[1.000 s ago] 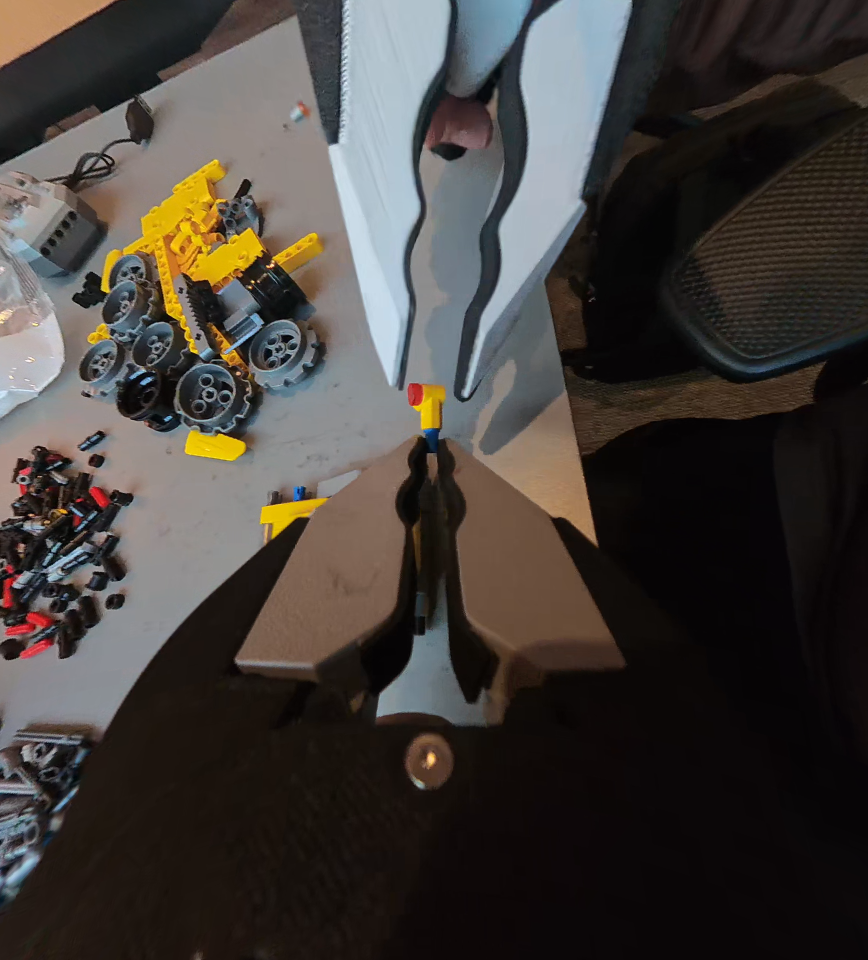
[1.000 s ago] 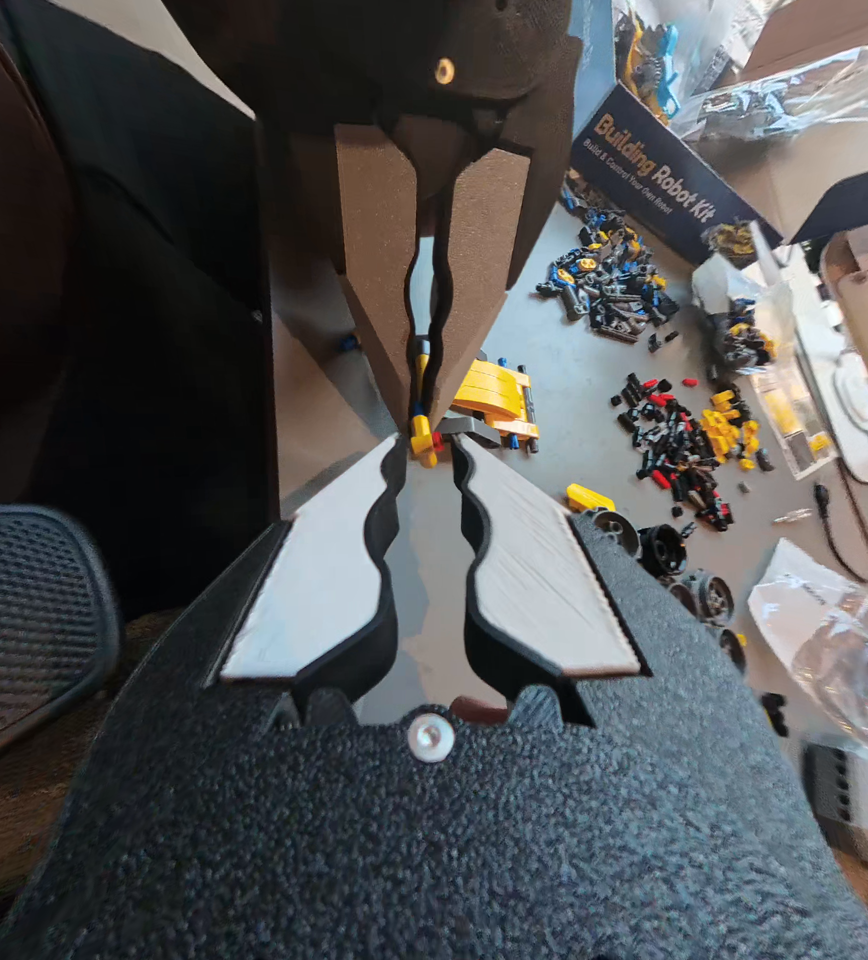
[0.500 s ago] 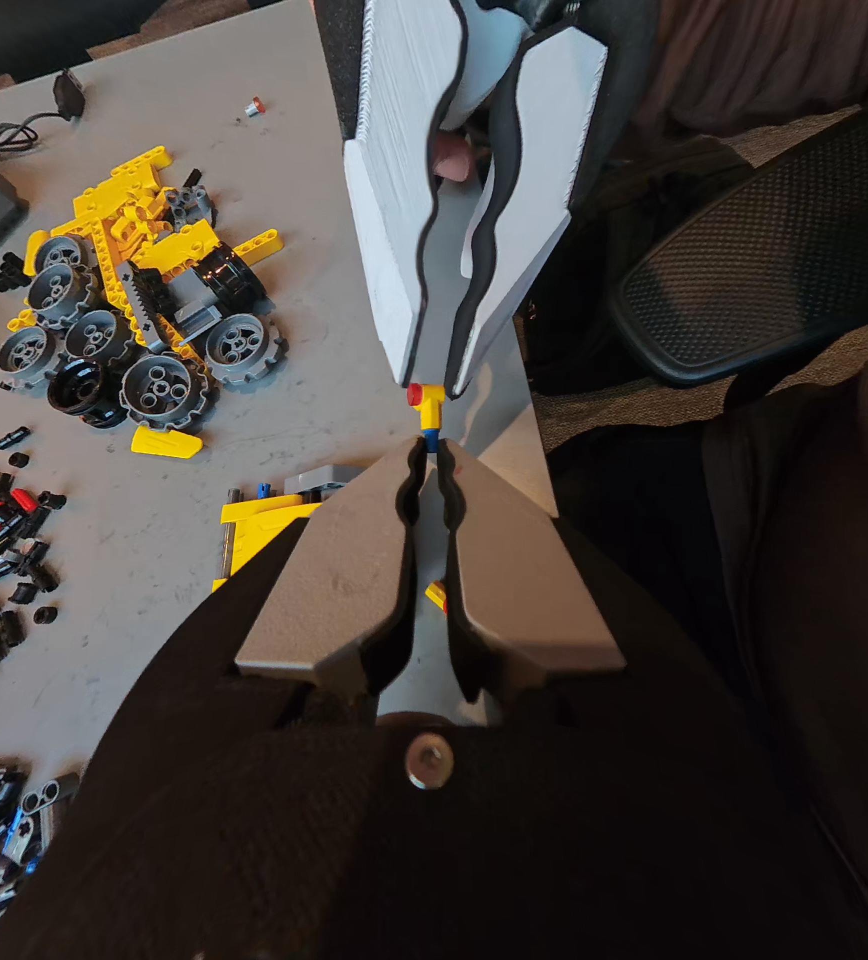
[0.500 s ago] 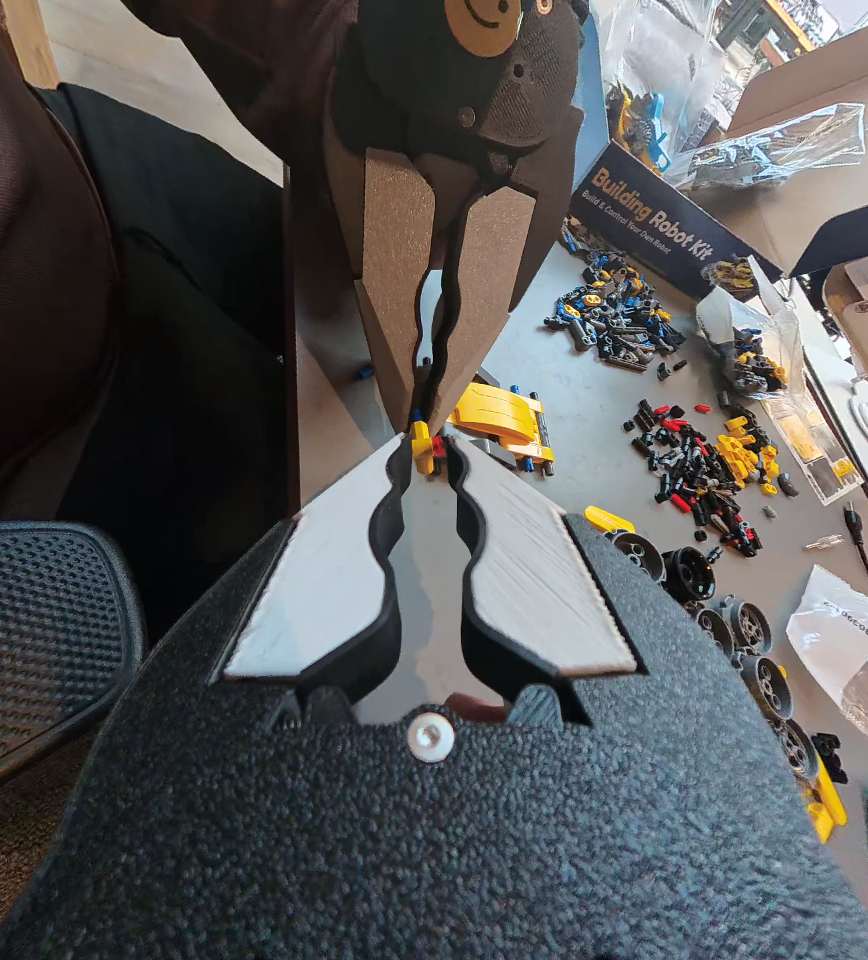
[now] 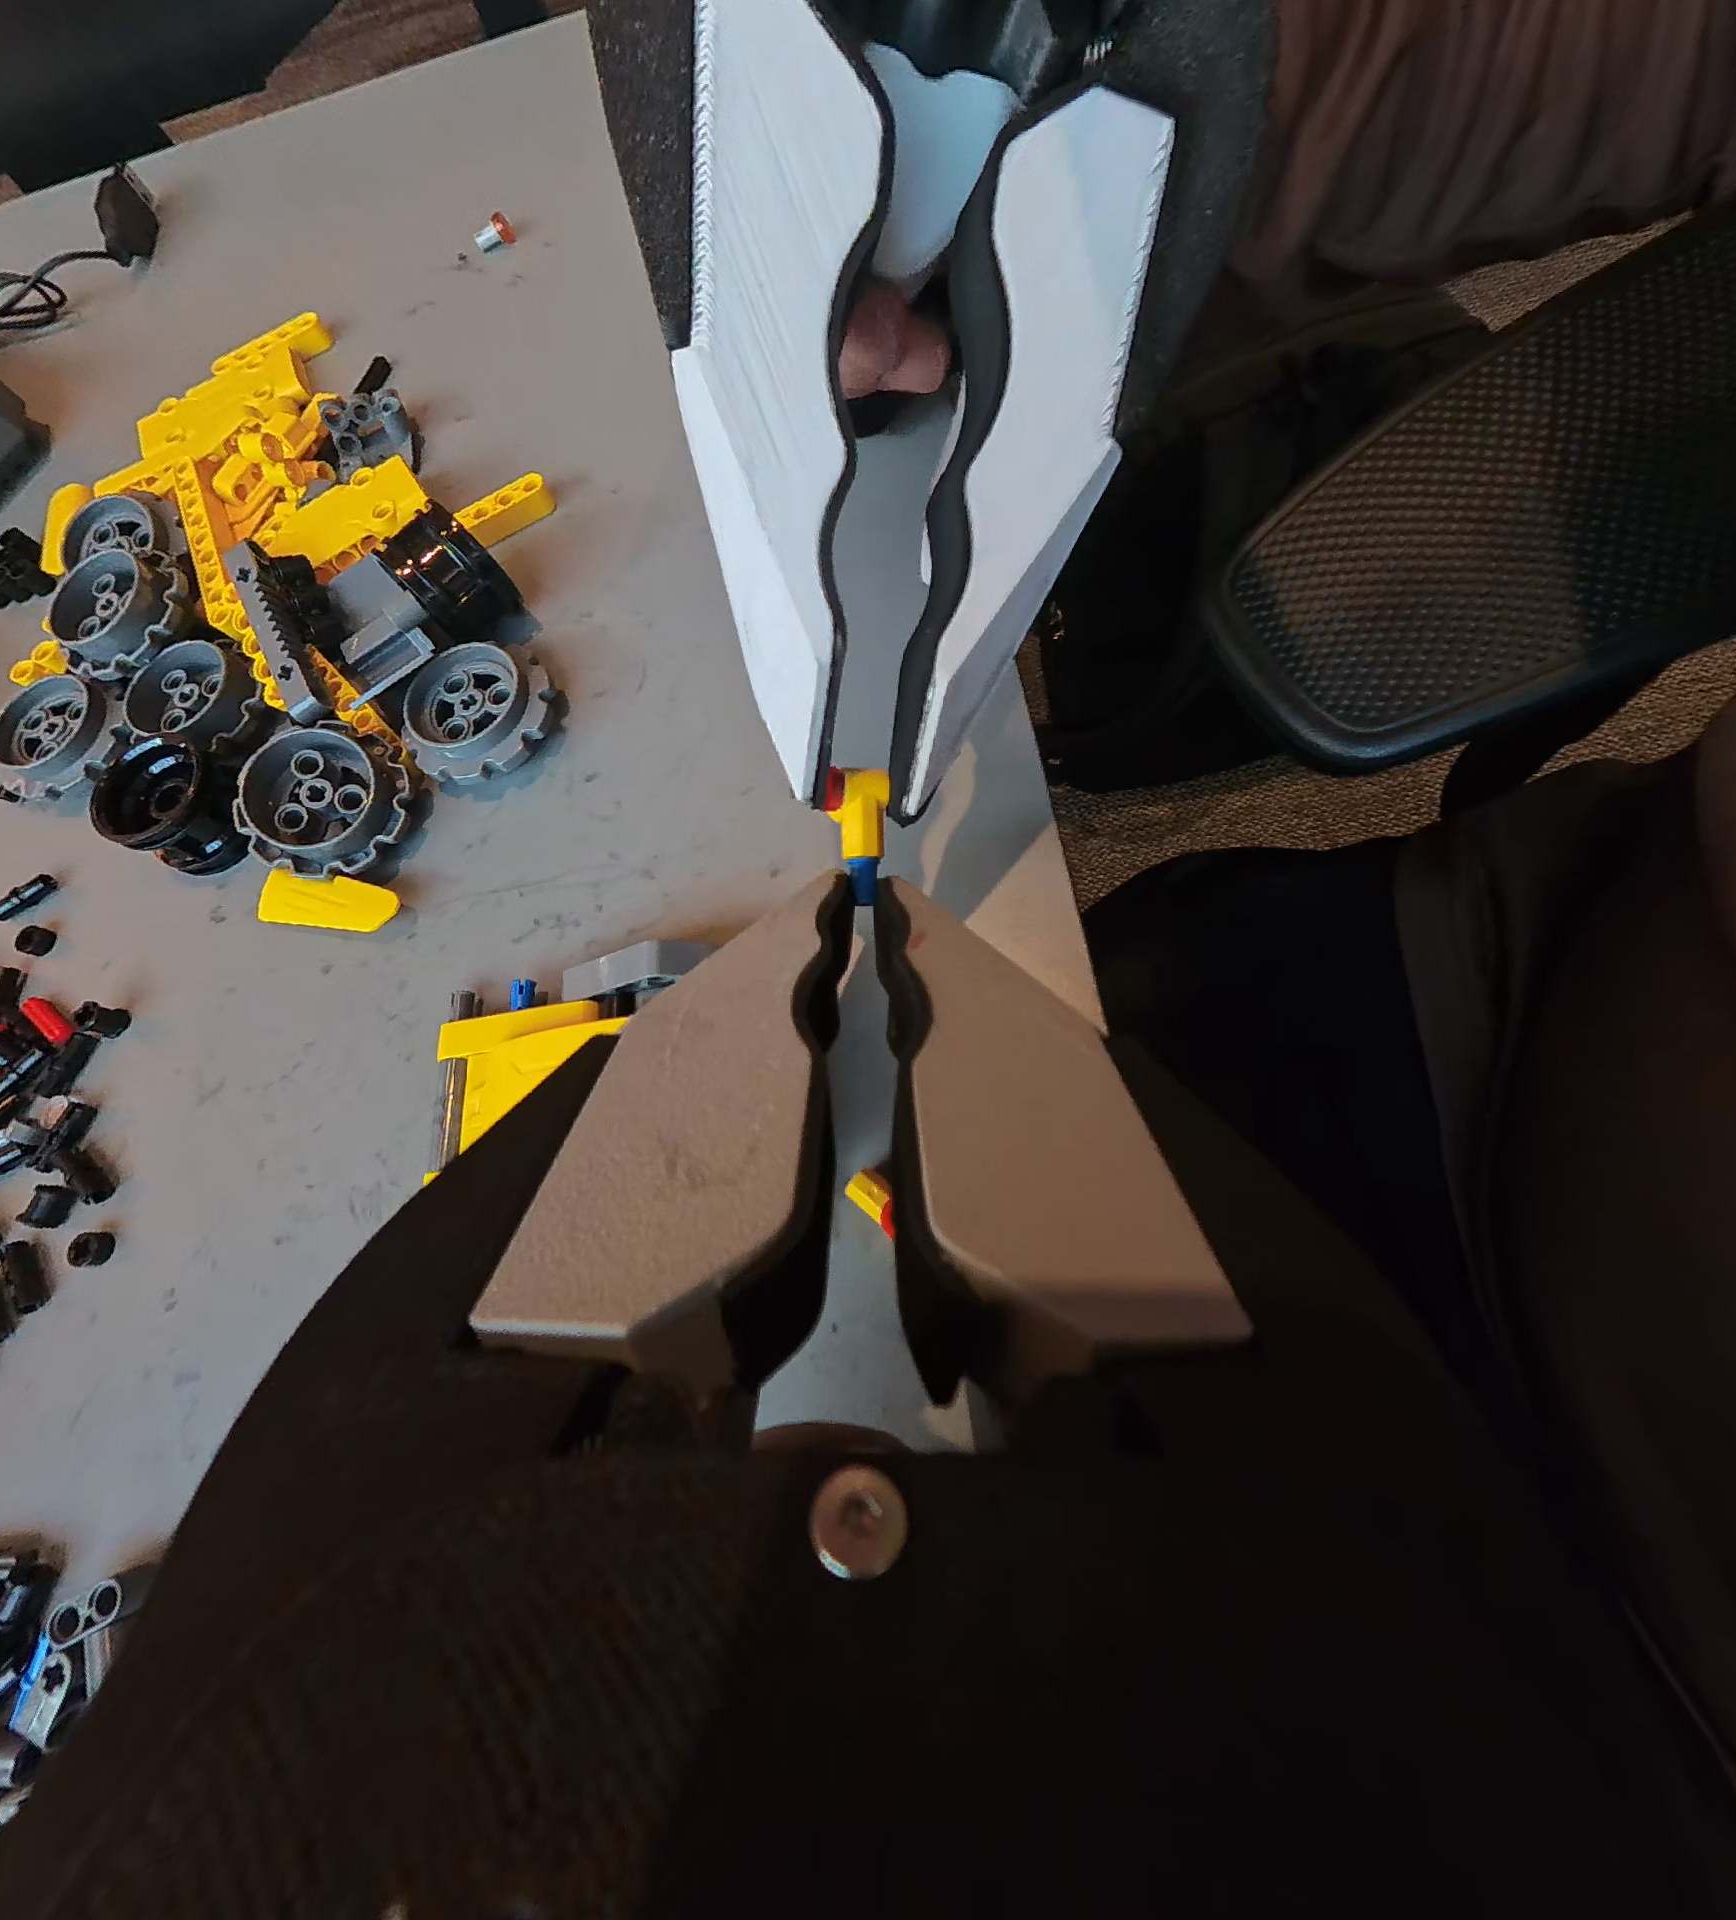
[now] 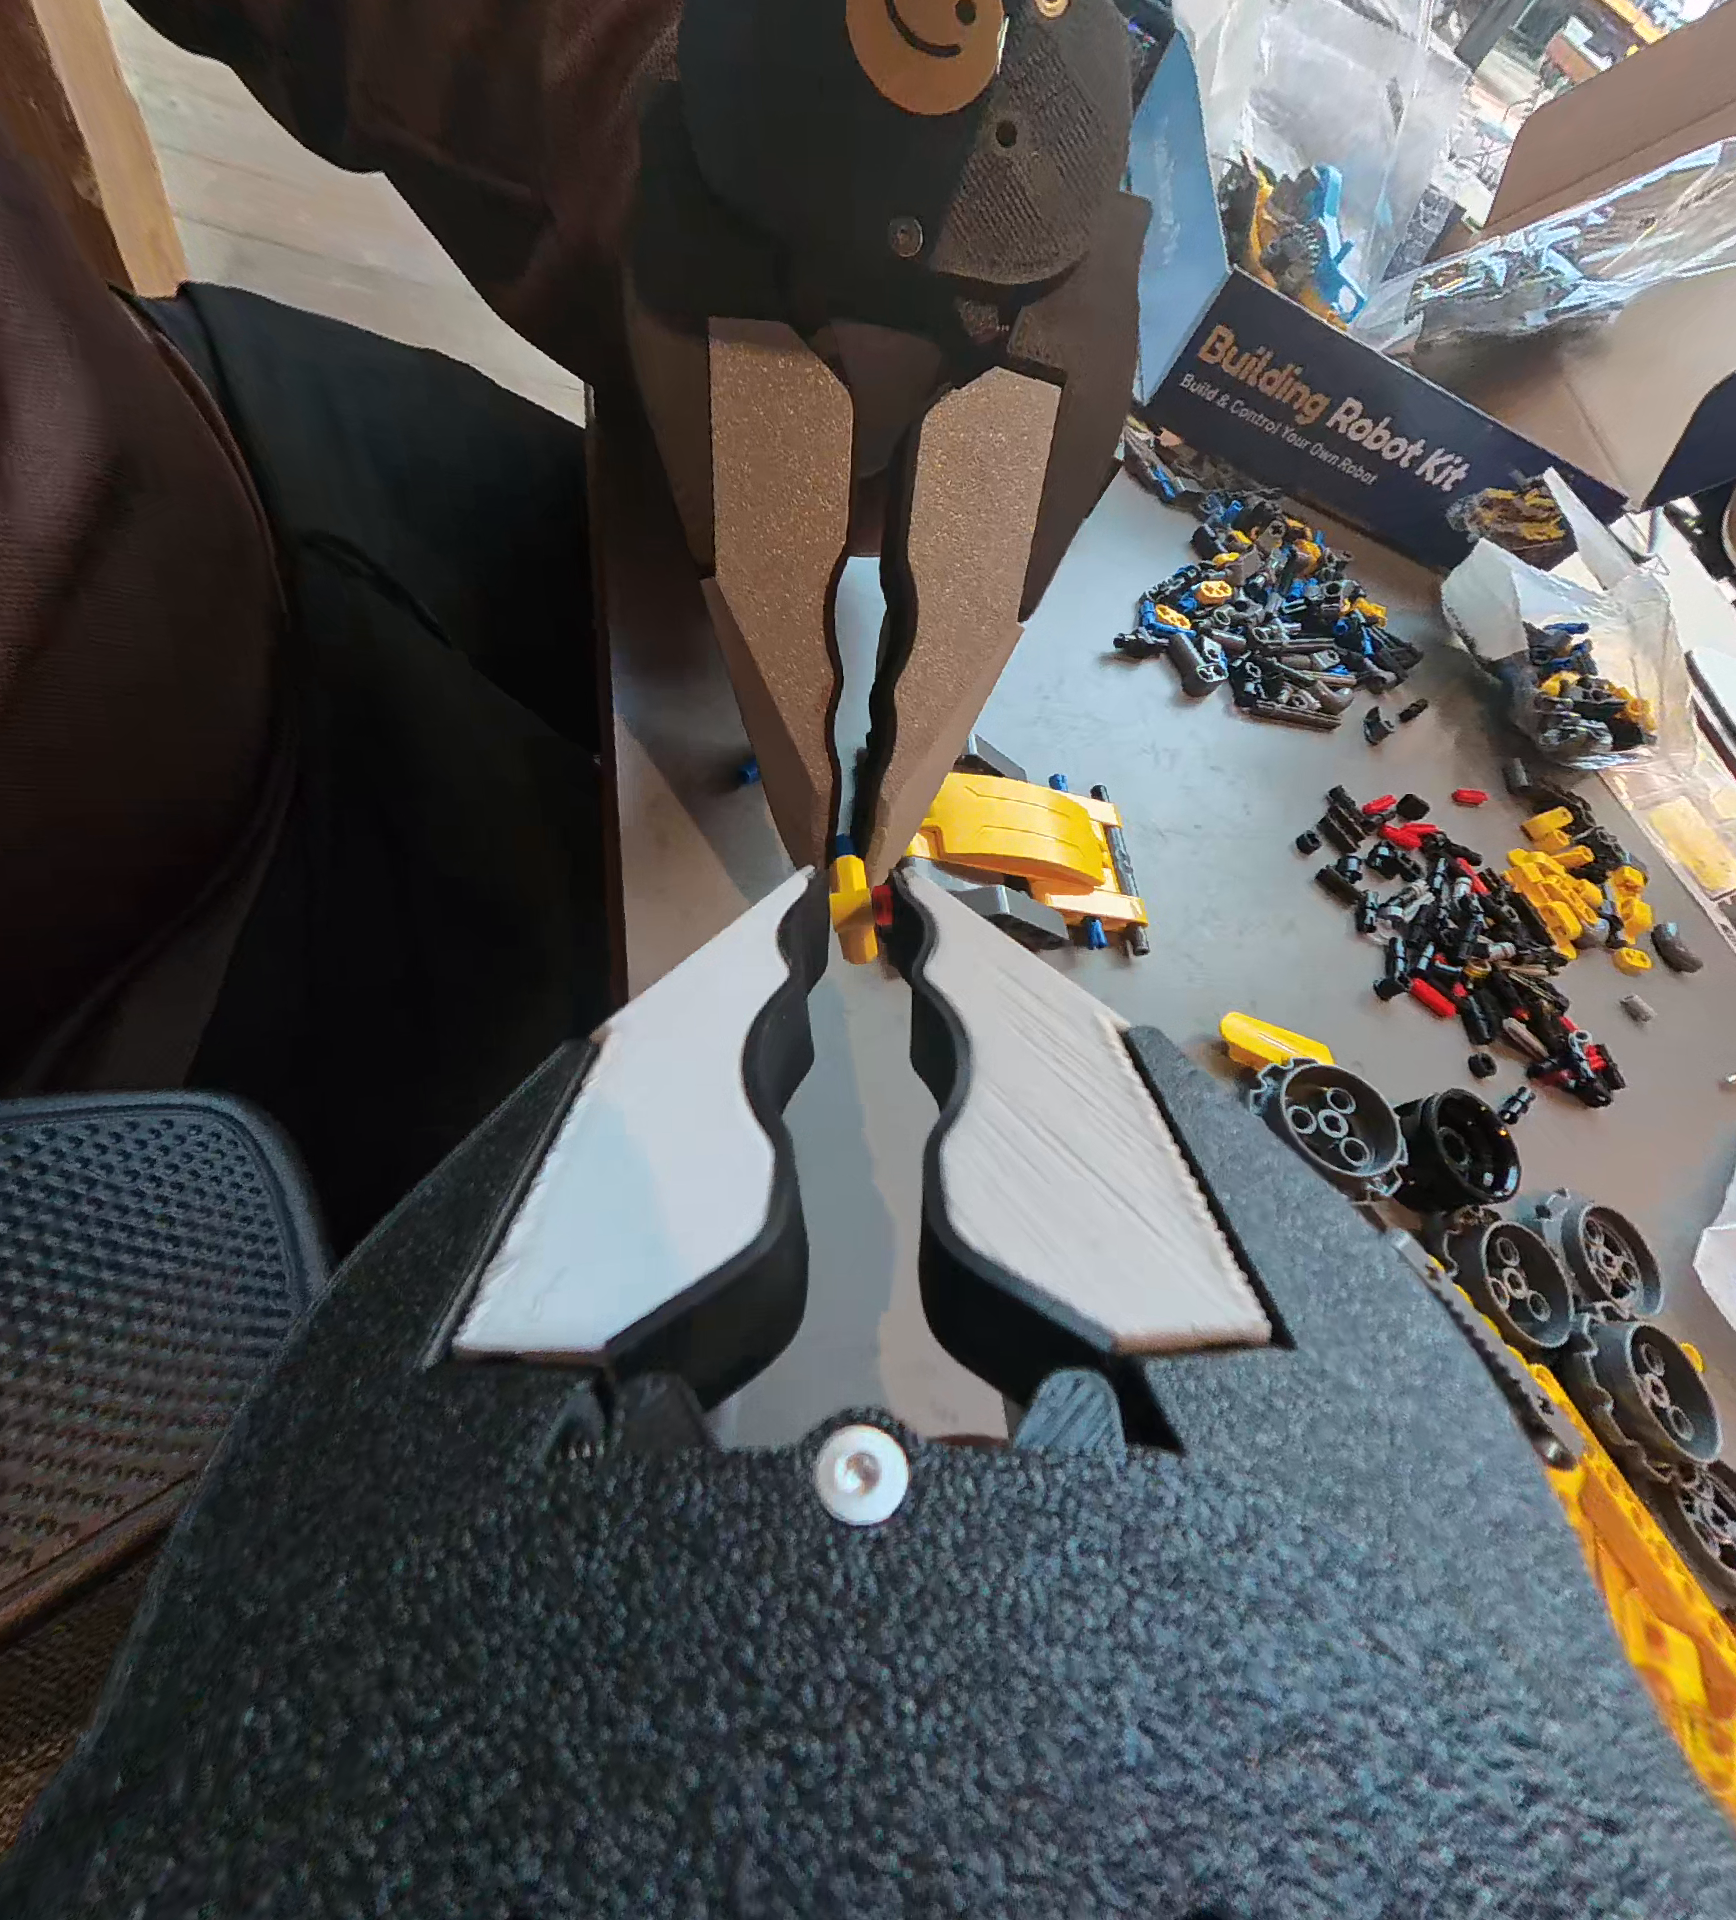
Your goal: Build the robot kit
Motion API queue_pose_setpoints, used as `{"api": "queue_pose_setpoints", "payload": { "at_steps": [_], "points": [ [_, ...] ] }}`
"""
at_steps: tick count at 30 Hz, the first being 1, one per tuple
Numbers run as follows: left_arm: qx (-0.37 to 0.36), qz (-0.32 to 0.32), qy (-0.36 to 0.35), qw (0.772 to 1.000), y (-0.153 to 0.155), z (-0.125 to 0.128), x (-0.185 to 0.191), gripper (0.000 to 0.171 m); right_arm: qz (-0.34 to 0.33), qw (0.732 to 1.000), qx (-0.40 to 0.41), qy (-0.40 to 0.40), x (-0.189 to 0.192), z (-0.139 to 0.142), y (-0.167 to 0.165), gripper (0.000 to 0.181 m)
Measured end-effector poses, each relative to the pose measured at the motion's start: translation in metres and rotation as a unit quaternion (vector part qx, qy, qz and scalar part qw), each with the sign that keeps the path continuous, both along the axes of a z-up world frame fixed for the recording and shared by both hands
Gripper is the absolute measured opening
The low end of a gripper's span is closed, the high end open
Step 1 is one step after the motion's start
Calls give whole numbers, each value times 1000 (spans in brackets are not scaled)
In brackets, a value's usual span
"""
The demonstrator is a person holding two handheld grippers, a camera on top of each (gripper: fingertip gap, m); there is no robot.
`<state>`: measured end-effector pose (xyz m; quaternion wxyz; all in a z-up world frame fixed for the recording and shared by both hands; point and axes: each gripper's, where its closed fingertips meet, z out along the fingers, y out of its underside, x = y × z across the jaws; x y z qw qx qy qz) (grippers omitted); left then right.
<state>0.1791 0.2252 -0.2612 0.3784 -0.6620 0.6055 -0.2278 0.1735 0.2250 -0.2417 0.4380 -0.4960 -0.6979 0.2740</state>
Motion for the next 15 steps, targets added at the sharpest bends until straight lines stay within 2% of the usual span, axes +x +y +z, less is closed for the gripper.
{"api": "queue_pose_setpoints", "payload": {
  "at_steps": [7, 15],
  "points": [
    [8, 8, -7, 1000, 4, 5, -1, 0, -5, 1000, 1, 27, -1, 7, 2, 9],
    [36, 15, 7, 999, 7, 9, -2, 0, -16, 998, -52, 18, 0, 7, 7, 12]
  ]
}}
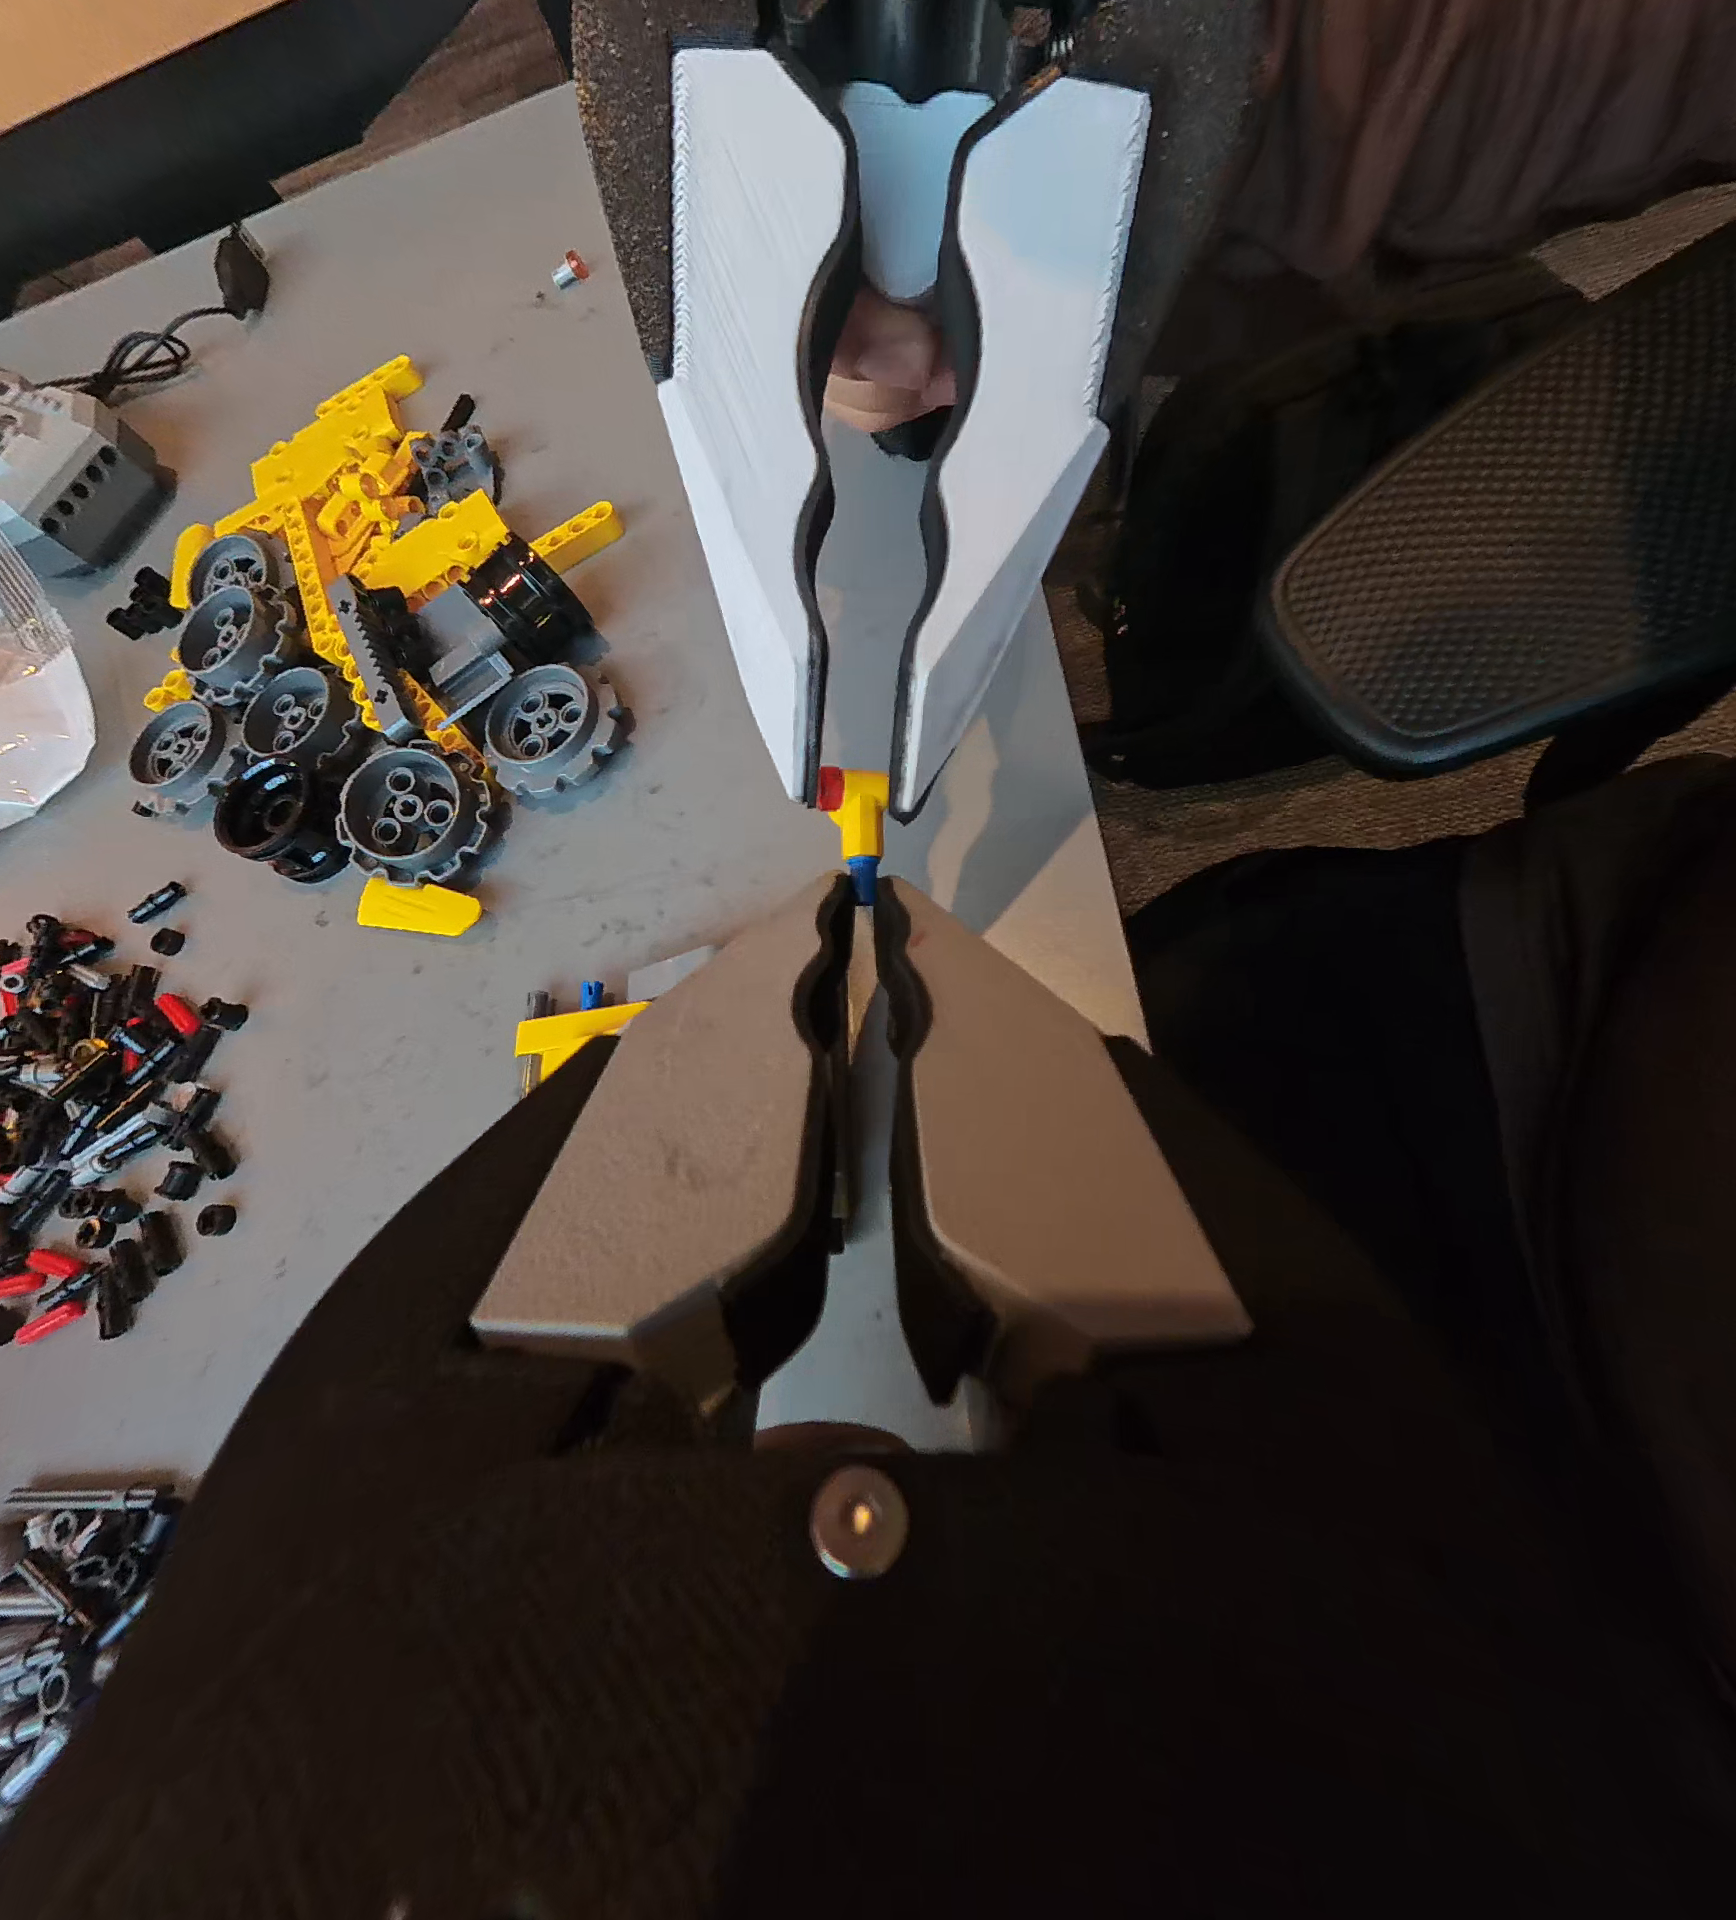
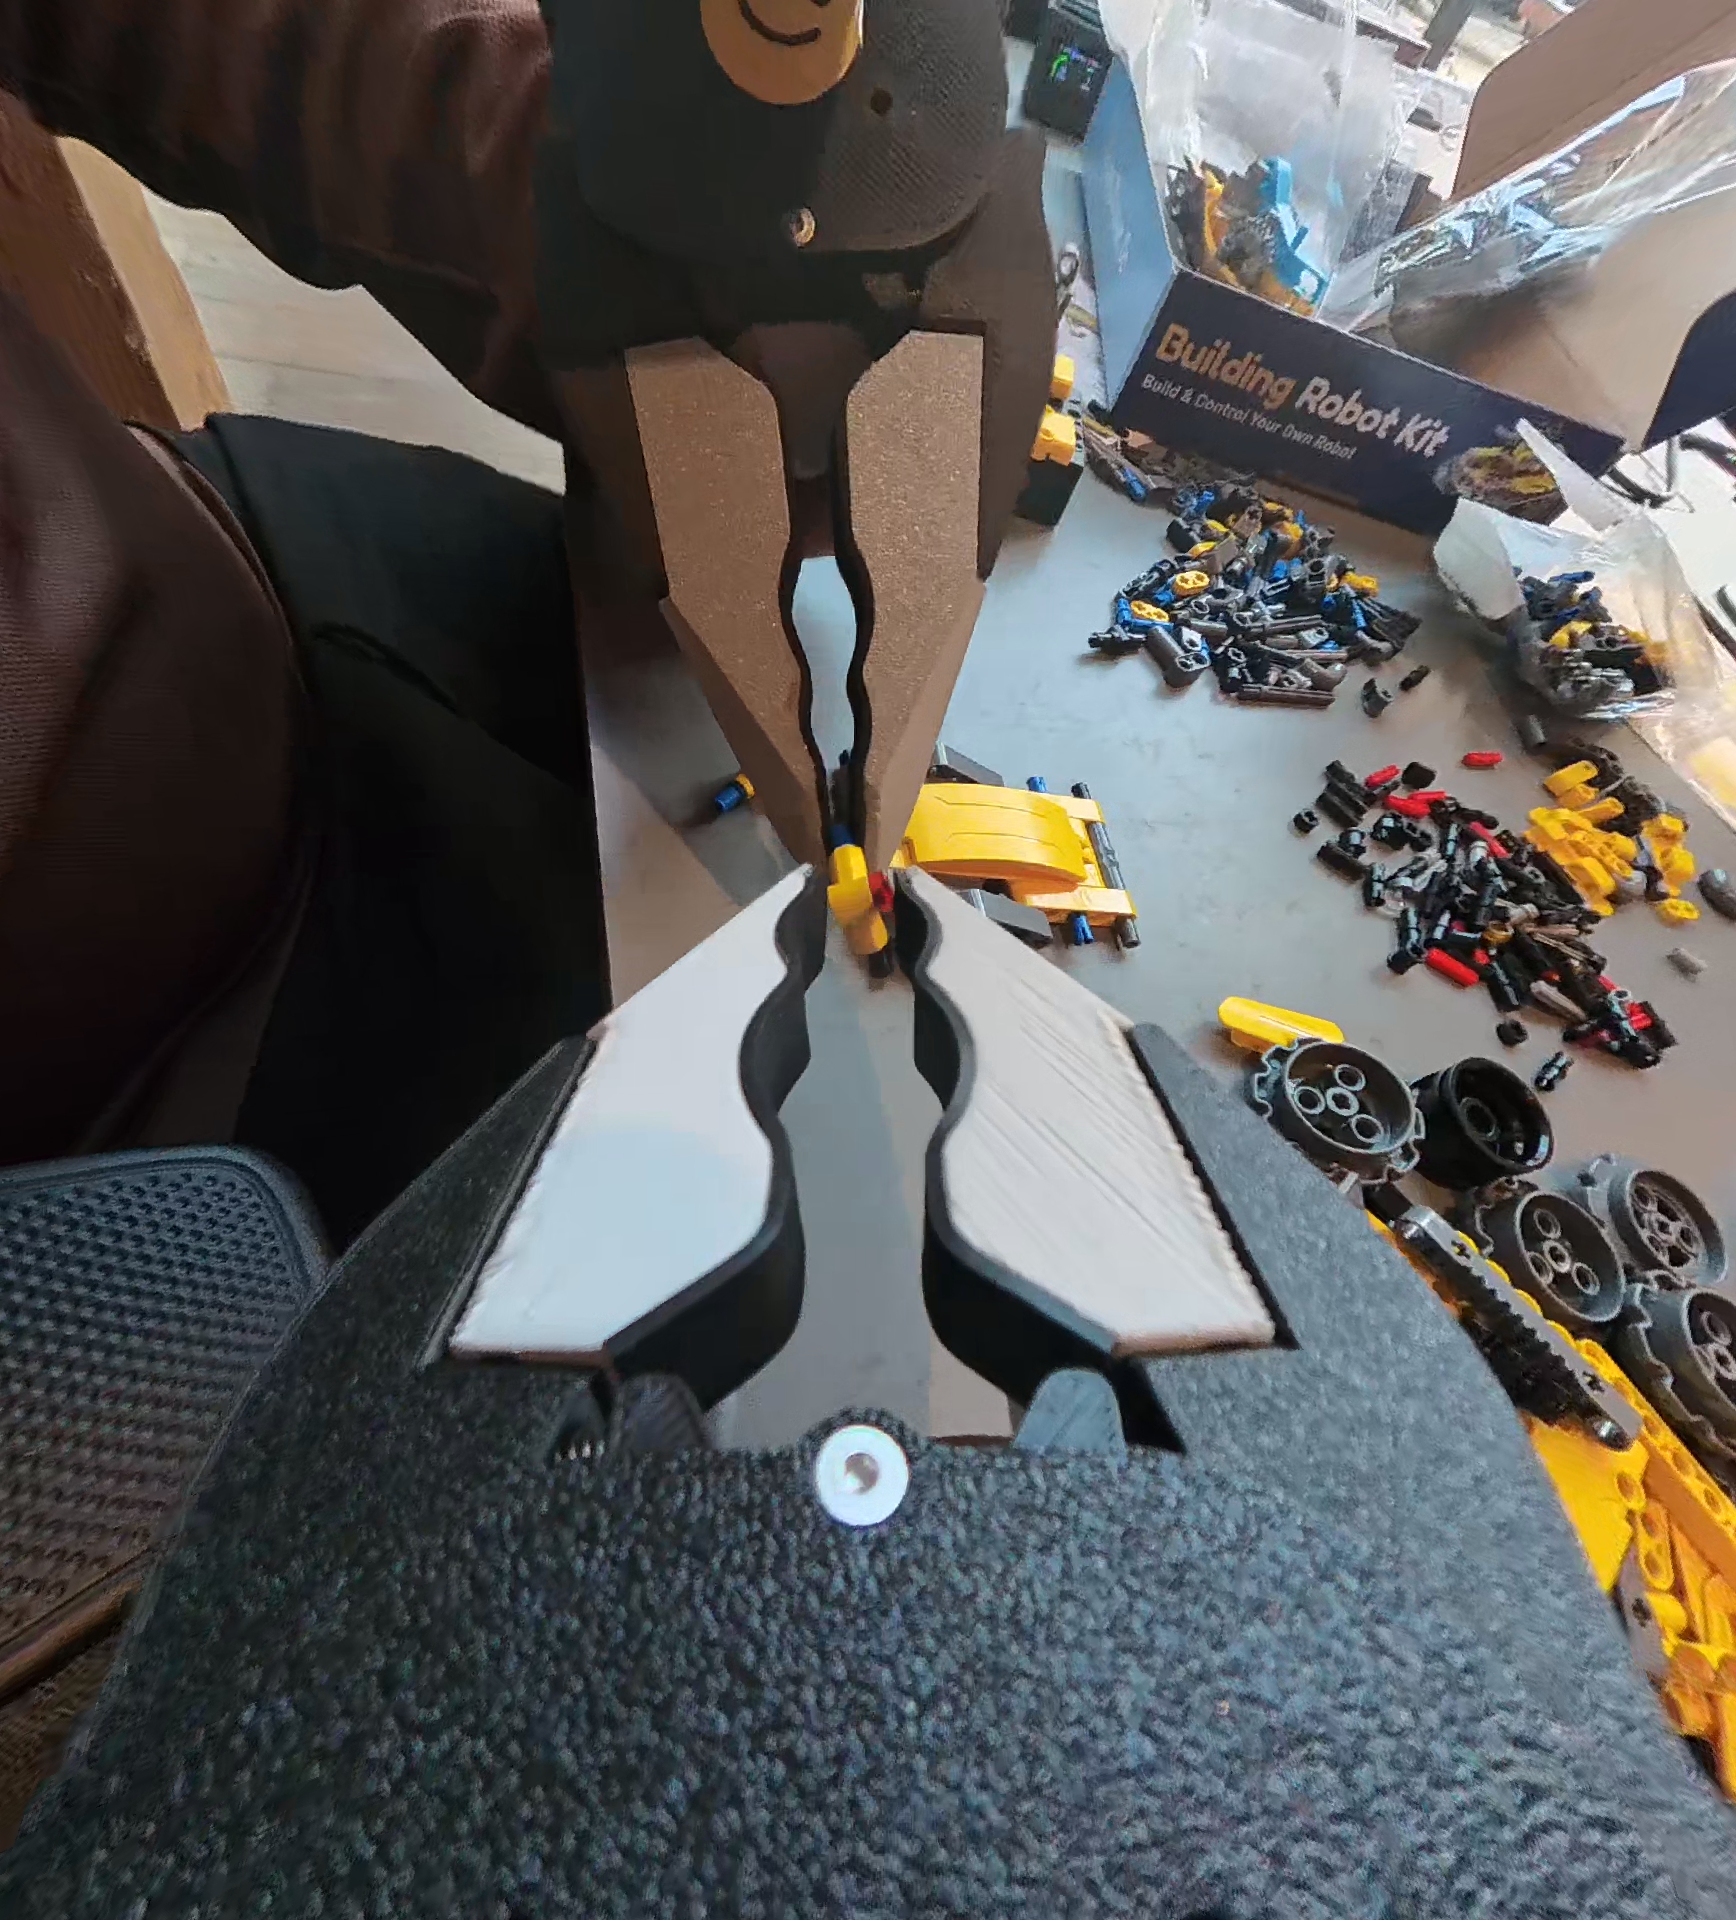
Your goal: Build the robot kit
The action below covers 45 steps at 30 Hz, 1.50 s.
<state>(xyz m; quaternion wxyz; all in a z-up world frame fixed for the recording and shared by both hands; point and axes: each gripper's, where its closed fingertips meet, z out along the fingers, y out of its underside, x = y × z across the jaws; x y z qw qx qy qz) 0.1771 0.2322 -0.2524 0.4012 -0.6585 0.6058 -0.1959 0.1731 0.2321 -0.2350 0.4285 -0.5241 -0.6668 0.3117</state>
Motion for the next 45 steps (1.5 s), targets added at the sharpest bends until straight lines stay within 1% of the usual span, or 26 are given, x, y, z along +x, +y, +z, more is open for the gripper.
{"api": "queue_pose_setpoints", "payload": {
  "at_steps": [4, 5, 6, 8, 13, 16, 20, 21, 22, 23, 24, 28, 32, 34, 37, 38, 40, 42, 45],
  "points": [
    [7, -2, 7, 1000, -2, 0, 0, 0, -5, 999, 35, -14, 1, -5, -1, 27],
    [4, -2, 7, 1000, -3, -1, 0, 0, -7, 999, 43, -18, 1, -6, -1, 25],
    [3, -2, 8, 1000, -3, -2, 0, 0, -4, 998, 52, -20, 1, -7, -2, 16],
    [-3, -4, 8, 1000, -3, -3, 0, 0, -8, 997, 77, -21, 0, -6, -1, 12],
    [-30, 3, 13, 999, -3, -7, -1, 0, -10, 991, 125, -54, -1, -12, 2, 12],
    [-28, 10, 15, 999, -1, -7, -2, 0, -11, 991, 116, -64, -1, -15, 5, 11],
    [-49, 44, 6, 998, 7, -6, -5, 2, -27, 991, 118, -57, -2, -15, 12, 11],
    [-46, 60, 9, 997, 11, -6, -9, 14, -29, 992, 109, -62, -1, -18, 14, 11],
    [-42, 79, 20, 996, 16, -7, -15, 31, -34, 992, 102, -70, 1, -21, 16, 11],
    [-39, 94, 34, 994, 19, -8, -21, 44, -39, 991, 103, -75, 2, -23, 18, 11],
    [-37, 104, 45, 993, 21, -9, -25, 54, -42, 990, 110, -77, 3, -24, 19, 11],
    [-44, 118, 73, 989, 29, -17, -37, 71, -39, 982, 165, -86, 0, -26, 19, 11],
    [-91, 127, 104, 982, 41, -27, -48, 92, -37, 972, 213, -89, -3, -28, 20, 11],
    [-114, 119, 116, 979, 44, -31, -51, 95, -40, 969, 227, -90, -3, -29, 21, 11],
    [-159, 100, 123, 974, 40, -36, -51, 94, -43, 963, 247, -97, -2, -31, 21, 11],
    [-159, 96, 120, 975, 42, -36, -51, 93, -45, 962, 253, -98, -2, -31, 21, 11],
    [-157, 94, 121, 976, 46, -35, -52, 83, -52, 957, 267, -100, -2, -31, 22, 11],
    [-157, 87, 121, 976, 48, -35, -51, 82, -59, 951, 289, -96, -4, -29, 24, 11],
    [-156, 71, 120, 978, 48, -35, -50, 82, -62, 936, 328, -112, -4, -33, 27, 11]
  ]
}}
